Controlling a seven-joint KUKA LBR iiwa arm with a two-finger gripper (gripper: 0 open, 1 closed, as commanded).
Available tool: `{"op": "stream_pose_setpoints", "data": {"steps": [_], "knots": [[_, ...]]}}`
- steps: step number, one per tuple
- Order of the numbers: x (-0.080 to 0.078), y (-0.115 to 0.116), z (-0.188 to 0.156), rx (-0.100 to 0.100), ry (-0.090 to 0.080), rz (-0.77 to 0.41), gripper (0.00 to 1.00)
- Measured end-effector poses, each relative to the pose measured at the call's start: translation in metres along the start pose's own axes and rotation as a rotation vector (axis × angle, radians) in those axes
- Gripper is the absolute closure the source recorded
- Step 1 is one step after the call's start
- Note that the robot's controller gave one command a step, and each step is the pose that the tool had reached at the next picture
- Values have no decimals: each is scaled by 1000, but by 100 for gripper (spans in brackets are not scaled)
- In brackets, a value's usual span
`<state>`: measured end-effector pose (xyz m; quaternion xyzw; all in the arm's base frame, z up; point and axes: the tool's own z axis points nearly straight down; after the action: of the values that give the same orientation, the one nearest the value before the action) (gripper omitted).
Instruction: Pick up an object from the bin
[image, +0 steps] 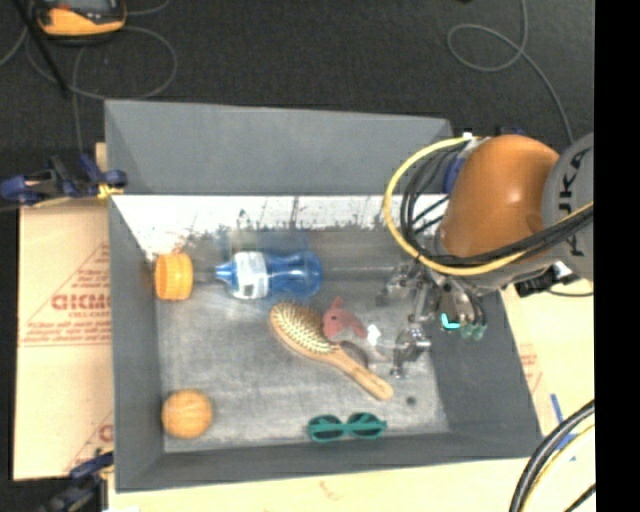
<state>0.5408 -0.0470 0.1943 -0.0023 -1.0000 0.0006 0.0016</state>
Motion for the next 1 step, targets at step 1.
{"op": "stream_pose_setpoints", "data": {"steps": [1], "knots": [[-2,0,-4,1,-7,-1,0]]}}
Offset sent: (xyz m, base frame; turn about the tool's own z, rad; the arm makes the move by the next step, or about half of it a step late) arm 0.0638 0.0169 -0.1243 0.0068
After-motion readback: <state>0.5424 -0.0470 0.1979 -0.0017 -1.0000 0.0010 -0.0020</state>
